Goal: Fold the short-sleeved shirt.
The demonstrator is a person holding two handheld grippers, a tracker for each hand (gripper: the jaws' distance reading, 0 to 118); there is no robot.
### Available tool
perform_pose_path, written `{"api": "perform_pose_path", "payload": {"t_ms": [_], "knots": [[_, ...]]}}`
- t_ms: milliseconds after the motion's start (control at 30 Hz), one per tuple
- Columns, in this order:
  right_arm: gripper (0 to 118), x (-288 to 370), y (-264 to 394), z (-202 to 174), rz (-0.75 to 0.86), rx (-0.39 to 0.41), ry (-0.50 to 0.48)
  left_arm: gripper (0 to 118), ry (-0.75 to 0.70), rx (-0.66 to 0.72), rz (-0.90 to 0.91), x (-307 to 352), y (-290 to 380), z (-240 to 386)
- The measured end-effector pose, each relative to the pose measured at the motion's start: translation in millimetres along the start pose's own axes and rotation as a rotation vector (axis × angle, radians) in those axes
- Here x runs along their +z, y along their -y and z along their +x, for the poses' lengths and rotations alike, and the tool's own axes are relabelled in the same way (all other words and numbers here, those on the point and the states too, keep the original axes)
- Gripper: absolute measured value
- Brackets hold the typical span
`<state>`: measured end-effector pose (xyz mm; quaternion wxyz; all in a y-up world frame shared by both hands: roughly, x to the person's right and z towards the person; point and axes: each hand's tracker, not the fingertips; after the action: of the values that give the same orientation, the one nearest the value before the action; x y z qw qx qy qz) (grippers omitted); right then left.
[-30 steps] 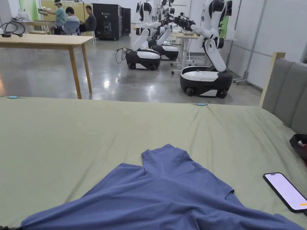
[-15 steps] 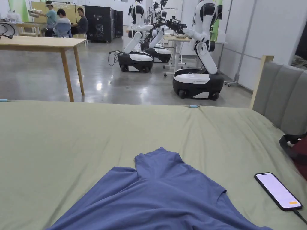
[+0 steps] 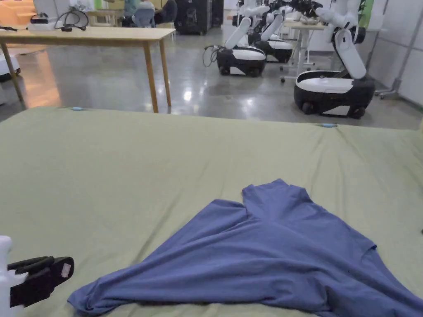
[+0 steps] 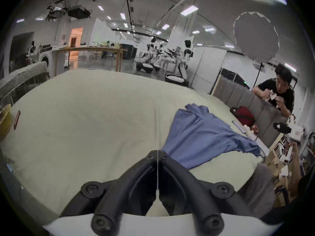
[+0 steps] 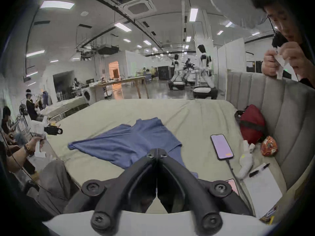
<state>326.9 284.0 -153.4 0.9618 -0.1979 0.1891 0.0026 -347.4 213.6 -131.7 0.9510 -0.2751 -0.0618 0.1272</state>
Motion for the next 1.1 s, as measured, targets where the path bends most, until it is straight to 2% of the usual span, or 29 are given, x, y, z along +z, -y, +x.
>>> {"api": "perform_pose_path", "payload": {"t_ms": [33, 67, 100, 133, 167, 200, 400, 433, 467, 533, 600, 867, 1000, 1100], "knots": [[1, -3, 1, -3, -0.017, 0.003, -0.011, 0, -0.031, -0.021, -0.028, -8, 3, -2], [1, -5, 2, -6, -0.032, 0.009, -0.024, 11, -0.034, -0.013, -0.051, -16, 8, -6], [1, -7, 3, -8, -0.049, 0.019, -0.037, 34, -0.041, 0.002, -0.100, -25, 12, -10], [1, -9, 3, -11, -0.066, 0.031, -0.046, 80, -0.045, 0.026, -0.139, -34, 15, -14], [1, -11, 4, -13, -0.076, 0.045, -0.046, 101, -0.043, 0.040, -0.158, -42, 19, -17], [1, -12, 4, -15, -0.082, 0.061, -0.045, 102, -0.044, 0.026, -0.144, -48, 25, -19], [1, -14, 5, -17, -0.099, 0.067, -0.060, 100, -0.090, -0.022, -0.168, -75, 34, -16], [1, -14, 5, -17, -0.099, 0.068, -0.059, 95, -0.096, -0.022, -0.182, -79, 35, -17], [1, -13, 5, -17, -0.099, 0.067, -0.056, 83, -0.100, -0.026, -0.197, -84, 38, -25], [1, -11, 5, -16, -0.098, 0.060, -0.052, 40, -0.116, -0.070, -0.214, -88, 46, -26], [1, -9, 6, -17, -0.098, 0.055, -0.051, 5, -0.135, -0.163, -0.181, -86, 52, -19], [1, -27, 2, -19, -0.119, 0.061, -0.052, 2, -0.075, -0.125, -0.145, -72, 48, -8], [1, -90, -29, -13, -0.108, 0.115, -0.058, 2, -0.076, -0.138, -0.134, -62, 43, 4], [1, -172, -59, 4, -0.137, 0.140, -0.064, 2, -0.065, -0.126, -0.129, -55, 41, 10]]}}
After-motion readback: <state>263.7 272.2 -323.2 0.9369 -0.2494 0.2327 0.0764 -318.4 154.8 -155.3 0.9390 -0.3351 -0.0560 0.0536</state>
